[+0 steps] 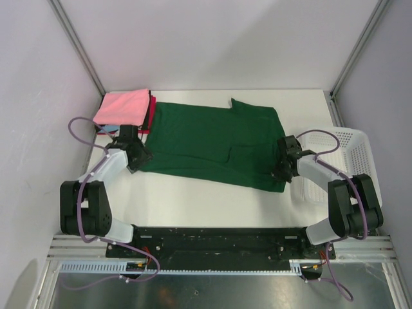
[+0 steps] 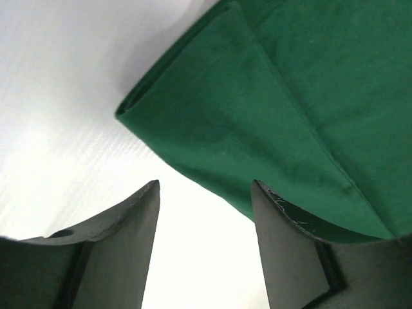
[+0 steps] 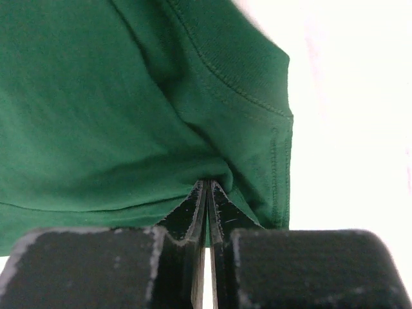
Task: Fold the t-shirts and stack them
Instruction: Fold the flattened tshirt in 1/3 of the way
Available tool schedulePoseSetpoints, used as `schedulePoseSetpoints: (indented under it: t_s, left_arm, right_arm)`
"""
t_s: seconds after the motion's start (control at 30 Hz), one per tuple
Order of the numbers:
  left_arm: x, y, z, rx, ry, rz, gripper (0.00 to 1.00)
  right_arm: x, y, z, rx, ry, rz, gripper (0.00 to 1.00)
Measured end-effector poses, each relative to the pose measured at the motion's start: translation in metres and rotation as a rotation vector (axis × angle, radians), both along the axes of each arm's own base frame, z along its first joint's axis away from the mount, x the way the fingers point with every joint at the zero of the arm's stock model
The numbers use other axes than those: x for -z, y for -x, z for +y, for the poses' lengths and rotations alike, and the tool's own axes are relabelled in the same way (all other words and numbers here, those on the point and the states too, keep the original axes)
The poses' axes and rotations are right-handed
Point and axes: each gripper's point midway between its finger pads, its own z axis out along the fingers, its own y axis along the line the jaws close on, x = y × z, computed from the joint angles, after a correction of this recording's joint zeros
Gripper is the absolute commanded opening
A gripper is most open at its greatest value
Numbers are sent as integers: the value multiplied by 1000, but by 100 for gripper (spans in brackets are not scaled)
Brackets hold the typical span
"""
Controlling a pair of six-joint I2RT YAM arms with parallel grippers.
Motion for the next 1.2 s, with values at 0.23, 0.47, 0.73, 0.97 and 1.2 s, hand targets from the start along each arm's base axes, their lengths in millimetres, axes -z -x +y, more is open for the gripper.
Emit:
schedulePoseSetpoints:
  t_s: [0.23, 0.47, 0.73, 0.97, 1.2]
  left_arm:
    - [12, 20, 34, -107, -7, 32, 61]
    - [19, 29, 50, -161, -16, 58, 56]
    - [29, 31, 52, -168, -19, 96, 55]
    - [28, 20, 54, -175, -25, 91, 54]
    - [41, 20, 55, -180, -25, 125, 53]
  right_arm:
    - [2, -2, -10, -1, 27, -1, 16]
    - [-2, -2, -10, -24, 39, -11, 17]
    - [-13, -1, -1, -54, 38, -48, 17]
    - [-20, 0, 3, -67, 33, -66, 17]
    - [-25, 3, 7, -84, 30, -75, 17]
